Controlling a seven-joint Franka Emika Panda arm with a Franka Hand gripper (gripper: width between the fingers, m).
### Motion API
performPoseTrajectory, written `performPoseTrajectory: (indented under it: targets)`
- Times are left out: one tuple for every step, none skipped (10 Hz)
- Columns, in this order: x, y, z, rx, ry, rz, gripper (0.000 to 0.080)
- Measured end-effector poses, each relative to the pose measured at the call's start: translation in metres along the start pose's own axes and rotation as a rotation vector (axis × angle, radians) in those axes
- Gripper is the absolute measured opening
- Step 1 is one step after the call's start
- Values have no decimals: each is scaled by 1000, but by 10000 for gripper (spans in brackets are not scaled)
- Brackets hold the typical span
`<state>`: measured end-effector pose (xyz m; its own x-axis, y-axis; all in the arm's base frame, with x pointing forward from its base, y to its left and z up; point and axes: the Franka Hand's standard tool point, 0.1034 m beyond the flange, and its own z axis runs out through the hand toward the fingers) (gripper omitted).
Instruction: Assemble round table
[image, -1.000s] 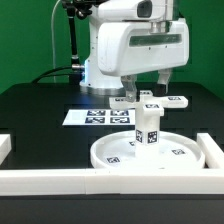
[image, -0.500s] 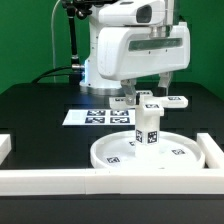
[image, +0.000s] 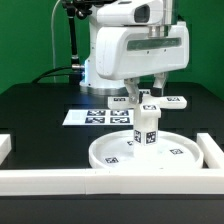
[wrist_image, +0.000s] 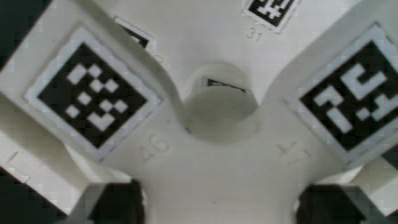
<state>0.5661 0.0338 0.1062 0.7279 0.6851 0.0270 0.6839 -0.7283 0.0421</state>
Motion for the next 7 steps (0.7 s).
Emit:
performPoseTrajectory:
  targets:
    - [0, 0, 0, 0, 0, 12, 425]
    - [0, 0, 0, 0, 0, 32, 425]
    - [0, 0, 0, 0, 0, 33, 425]
    - [0, 0, 0, 1, 1, 55, 425]
    - [-1, 0, 0, 2, 2, 170, 425]
    - [-4, 1, 0, 1, 12, 265, 425]
    - [-5, 1, 0, -7, 32, 414, 425]
